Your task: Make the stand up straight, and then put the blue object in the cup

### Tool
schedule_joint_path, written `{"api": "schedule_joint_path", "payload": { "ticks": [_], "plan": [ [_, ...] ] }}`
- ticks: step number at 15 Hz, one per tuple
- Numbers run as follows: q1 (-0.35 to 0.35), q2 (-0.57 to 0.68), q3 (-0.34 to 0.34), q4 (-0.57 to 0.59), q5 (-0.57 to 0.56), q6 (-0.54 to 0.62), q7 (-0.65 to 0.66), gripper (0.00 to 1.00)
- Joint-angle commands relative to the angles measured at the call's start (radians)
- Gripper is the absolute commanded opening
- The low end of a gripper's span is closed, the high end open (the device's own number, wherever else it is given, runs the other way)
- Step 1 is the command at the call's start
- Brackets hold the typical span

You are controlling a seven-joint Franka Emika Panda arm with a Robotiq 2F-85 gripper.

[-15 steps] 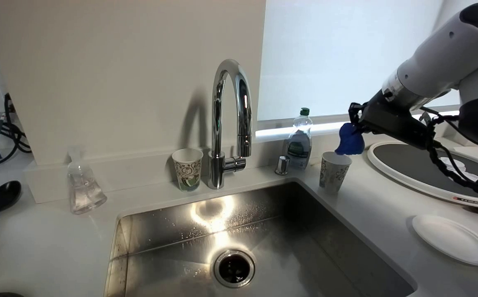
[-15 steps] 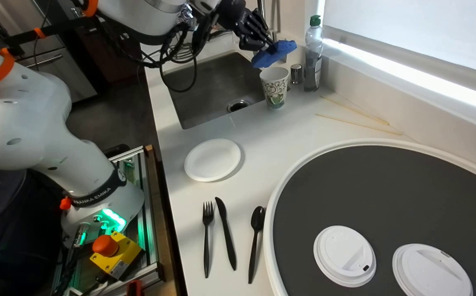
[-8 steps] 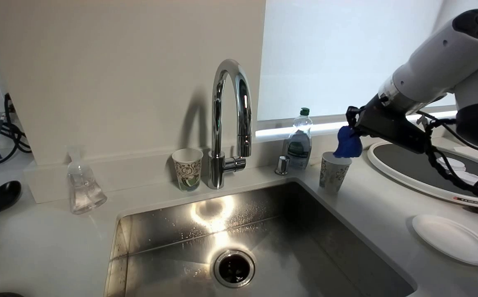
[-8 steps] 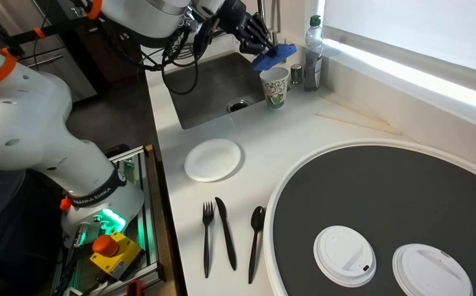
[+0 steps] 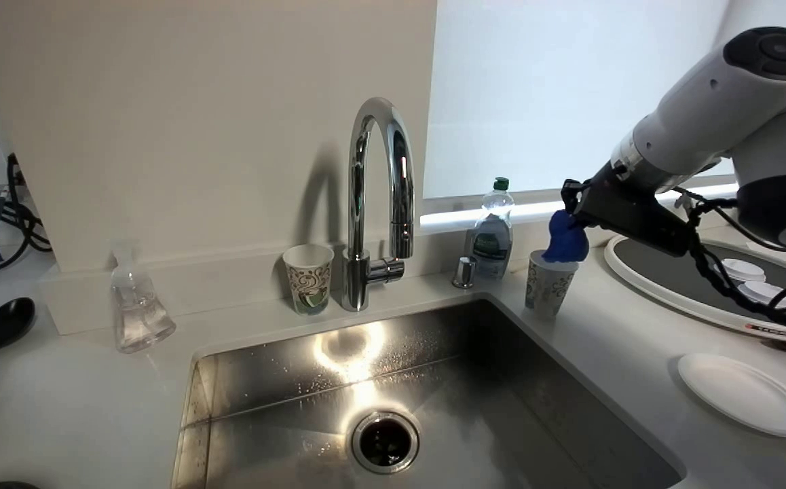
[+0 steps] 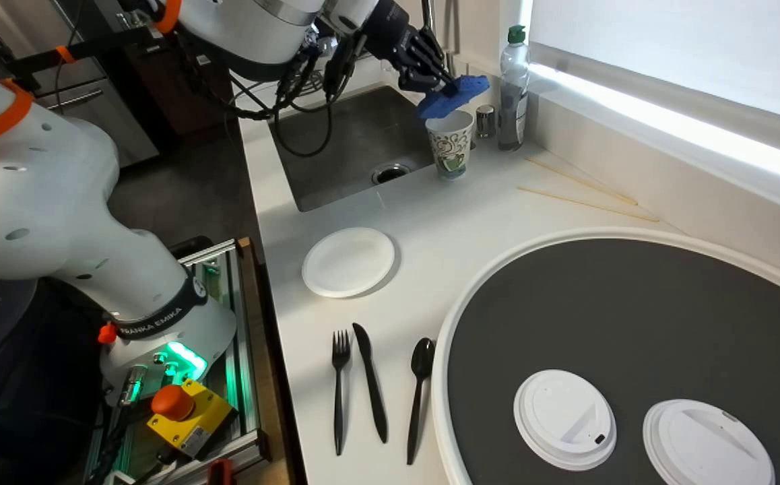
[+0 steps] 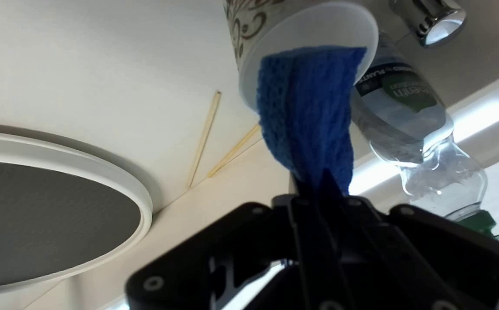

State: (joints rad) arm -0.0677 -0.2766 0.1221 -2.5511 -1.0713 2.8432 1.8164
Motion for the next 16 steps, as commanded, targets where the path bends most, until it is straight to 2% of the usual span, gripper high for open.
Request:
{"api": "schedule_joint_path", "payload": {
  "ticks": [1,16],
  "plan": [
    [-0.029,0.040,0.026,0.033,-0.077,-0.015,0.081,0.02],
    [-0.034,0.103,0.041,0.066,-0.172,-0.034,0.182,0.02]
  ]
}}
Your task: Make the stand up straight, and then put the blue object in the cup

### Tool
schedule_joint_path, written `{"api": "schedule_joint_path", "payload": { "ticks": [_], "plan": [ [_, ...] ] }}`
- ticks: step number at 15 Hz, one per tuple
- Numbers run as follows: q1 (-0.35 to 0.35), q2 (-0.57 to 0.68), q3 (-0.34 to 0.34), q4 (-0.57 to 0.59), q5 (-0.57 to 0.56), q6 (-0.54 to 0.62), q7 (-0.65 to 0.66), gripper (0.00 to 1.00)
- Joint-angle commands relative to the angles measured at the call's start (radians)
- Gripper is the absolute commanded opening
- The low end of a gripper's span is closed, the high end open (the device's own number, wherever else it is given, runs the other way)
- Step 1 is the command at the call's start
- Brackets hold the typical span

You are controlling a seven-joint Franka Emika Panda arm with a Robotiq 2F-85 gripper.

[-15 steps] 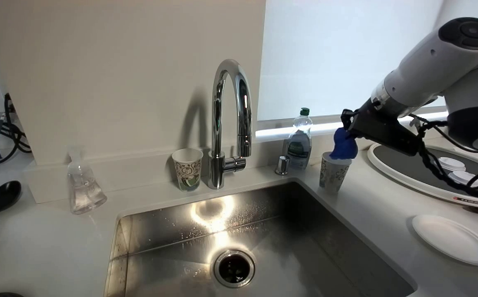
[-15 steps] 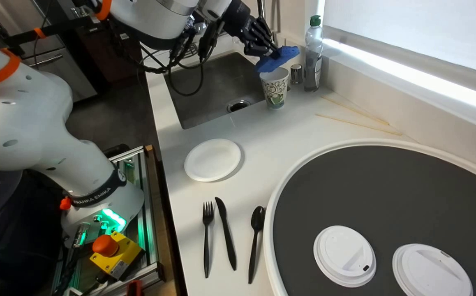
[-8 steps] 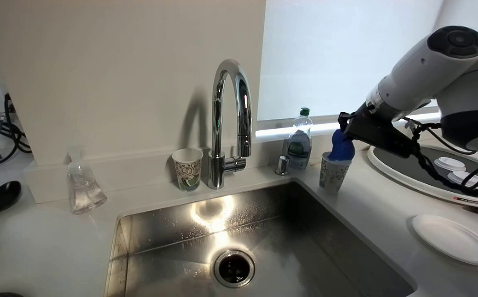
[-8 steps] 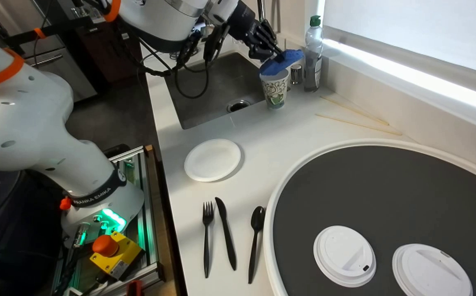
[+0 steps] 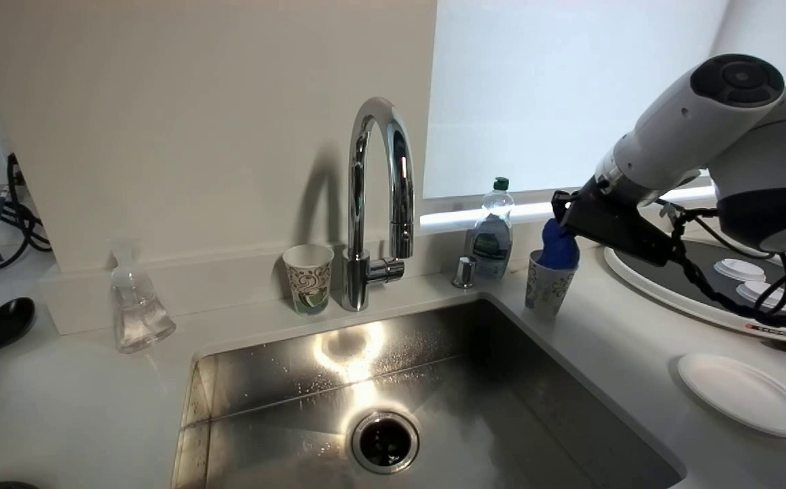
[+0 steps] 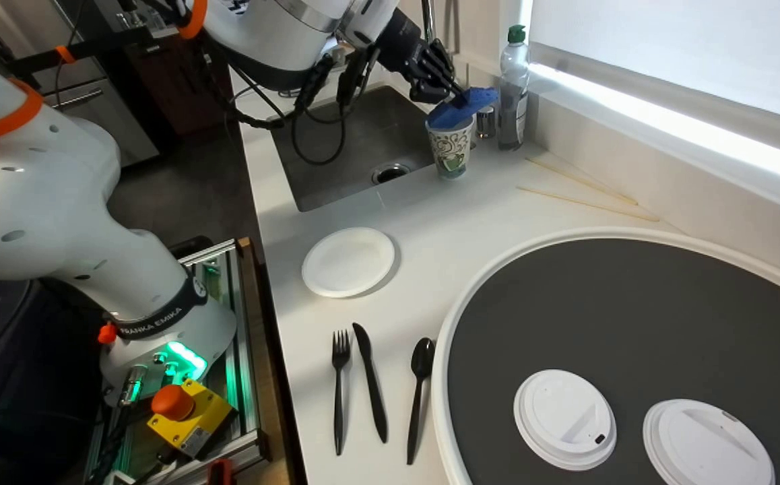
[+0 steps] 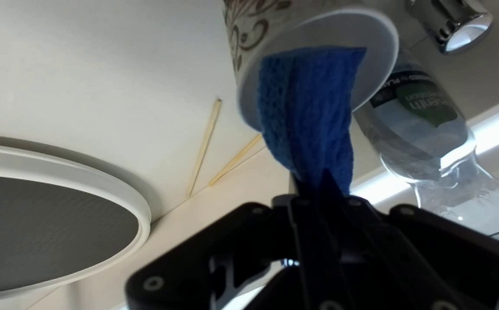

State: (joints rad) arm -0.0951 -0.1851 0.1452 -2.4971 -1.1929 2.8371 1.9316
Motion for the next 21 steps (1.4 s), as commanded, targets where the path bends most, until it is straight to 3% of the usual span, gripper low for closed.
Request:
{"api": "schedule_joint_path", "payload": {
  "ticks": [1,21],
  "plan": [
    [-0.007,0.010,0.021,0.012,-0.061,-0.032,0.081,0.02],
    [0.006,0.037,0.100,0.023,-0.149,-0.204,0.274,0.02]
  ]
}}
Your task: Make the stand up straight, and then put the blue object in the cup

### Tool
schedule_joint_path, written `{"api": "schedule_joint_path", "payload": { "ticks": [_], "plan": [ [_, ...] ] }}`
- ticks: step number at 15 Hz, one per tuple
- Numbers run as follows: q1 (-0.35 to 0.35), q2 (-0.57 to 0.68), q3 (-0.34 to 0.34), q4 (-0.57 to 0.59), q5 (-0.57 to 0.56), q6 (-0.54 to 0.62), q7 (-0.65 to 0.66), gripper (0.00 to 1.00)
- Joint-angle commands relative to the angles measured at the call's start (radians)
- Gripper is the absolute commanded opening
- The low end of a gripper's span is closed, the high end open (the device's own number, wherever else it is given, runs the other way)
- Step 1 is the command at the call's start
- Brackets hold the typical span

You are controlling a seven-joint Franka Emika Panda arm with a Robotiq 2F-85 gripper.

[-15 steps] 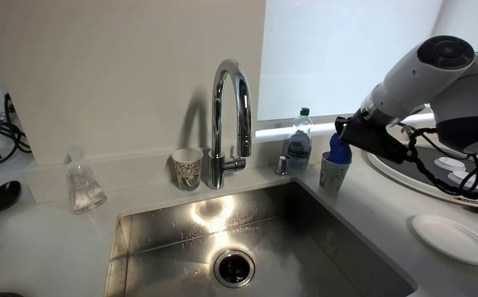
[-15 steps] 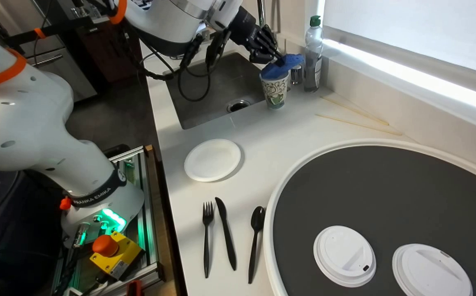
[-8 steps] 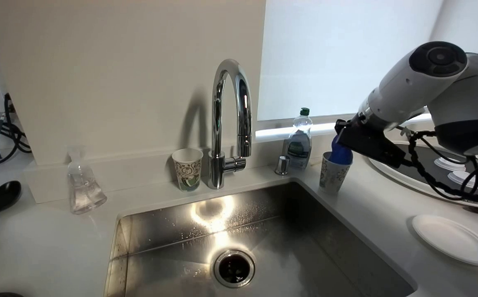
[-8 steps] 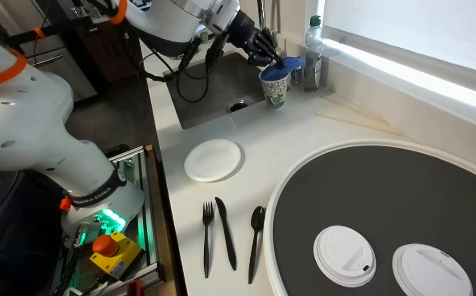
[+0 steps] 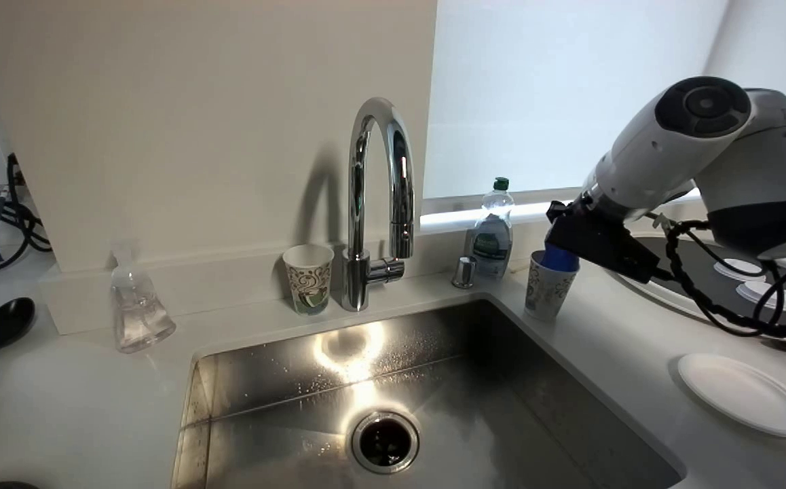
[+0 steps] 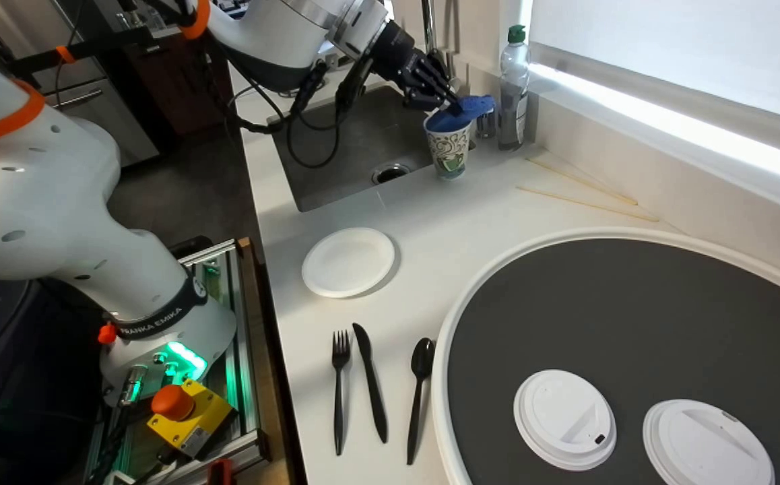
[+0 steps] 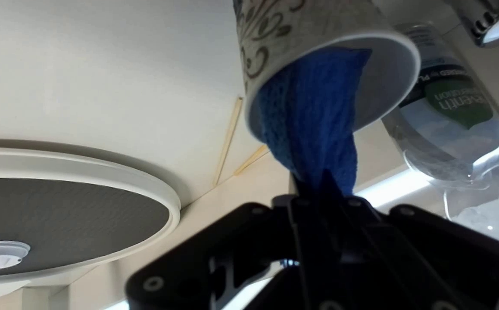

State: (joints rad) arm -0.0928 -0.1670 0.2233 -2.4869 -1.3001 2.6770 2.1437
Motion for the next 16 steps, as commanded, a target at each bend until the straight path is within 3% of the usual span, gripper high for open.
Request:
{"api": "schedule_joint_path", "payload": {
  "ticks": [1,8,9,11,16],
  "plan": [
    [0.005,0.022,0.027,0.015,-0.043,-0.051,0.064,0.02],
    [0.005,0.035,0.057,0.029,-0.057,-0.094,0.083,0.02],
    [0.005,0.036,0.059,0.030,-0.060,-0.098,0.083,0.18],
    [0.005,0.038,0.063,0.031,-0.064,-0.107,0.085,0.39],
    [0.004,0.042,0.068,0.032,-0.069,-0.114,0.086,0.77]
  ]
}}
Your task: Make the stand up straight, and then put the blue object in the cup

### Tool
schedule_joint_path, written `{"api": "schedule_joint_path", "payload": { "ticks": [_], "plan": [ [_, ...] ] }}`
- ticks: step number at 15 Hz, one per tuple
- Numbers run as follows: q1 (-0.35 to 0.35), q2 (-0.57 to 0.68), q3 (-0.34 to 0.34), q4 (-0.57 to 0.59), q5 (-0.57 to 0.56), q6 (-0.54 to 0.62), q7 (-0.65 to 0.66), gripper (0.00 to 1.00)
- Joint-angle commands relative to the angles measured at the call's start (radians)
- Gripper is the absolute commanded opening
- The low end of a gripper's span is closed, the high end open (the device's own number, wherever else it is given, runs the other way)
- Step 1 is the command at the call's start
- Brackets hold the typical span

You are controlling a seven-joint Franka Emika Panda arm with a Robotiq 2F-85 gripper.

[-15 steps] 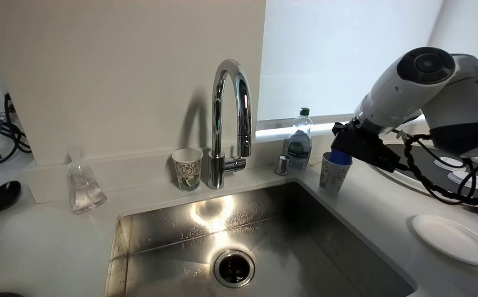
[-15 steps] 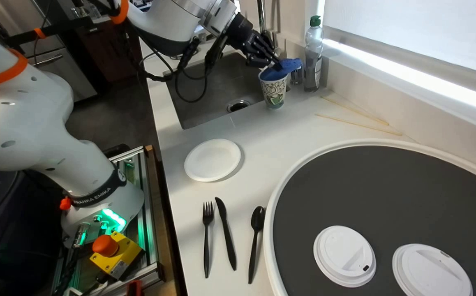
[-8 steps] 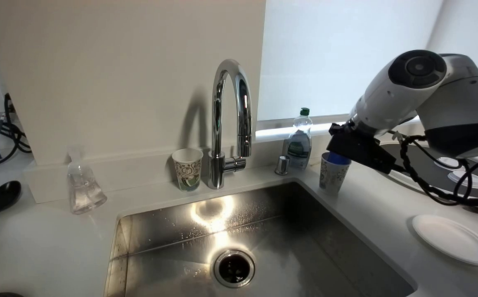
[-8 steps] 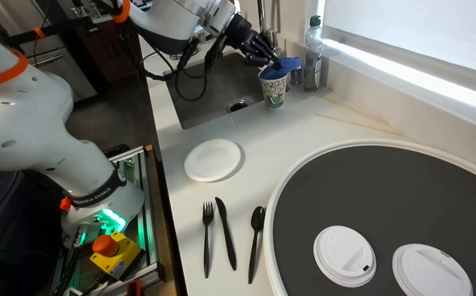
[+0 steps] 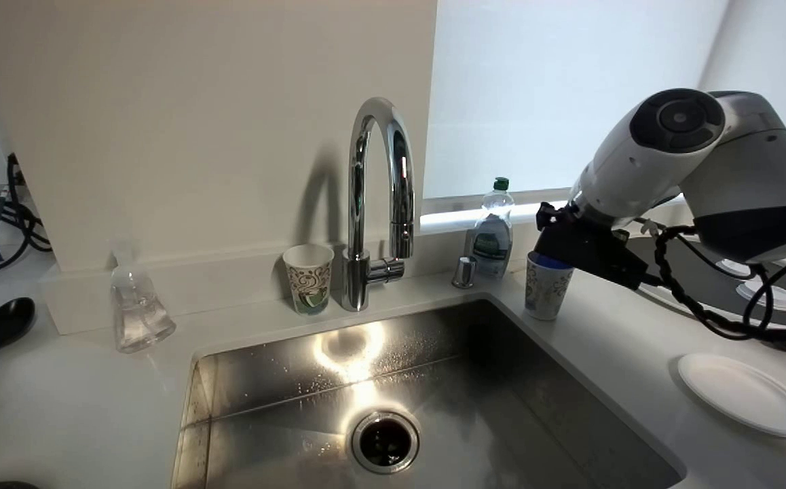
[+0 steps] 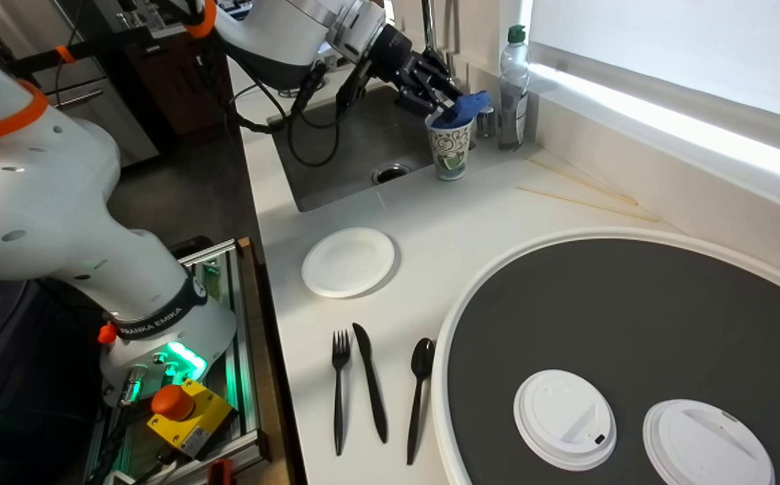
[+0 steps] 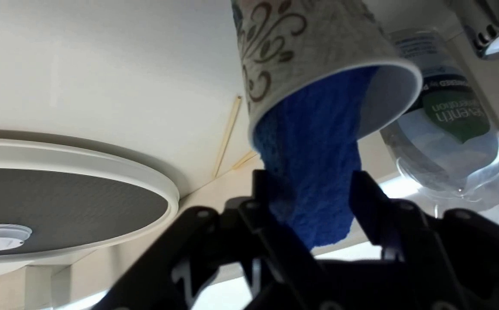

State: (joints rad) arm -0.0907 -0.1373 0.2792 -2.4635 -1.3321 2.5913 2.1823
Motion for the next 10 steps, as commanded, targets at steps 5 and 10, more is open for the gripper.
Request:
{"api": "schedule_joint_path", "payload": {
  "ticks": [5,10],
  "plan": [
    [0.000,0.010,0.011,0.012,-0.034,-0.030,0.043,1.00],
    [-0.001,0.001,0.001,0.016,0.012,-0.029,-0.004,1.00]
  ]
}}
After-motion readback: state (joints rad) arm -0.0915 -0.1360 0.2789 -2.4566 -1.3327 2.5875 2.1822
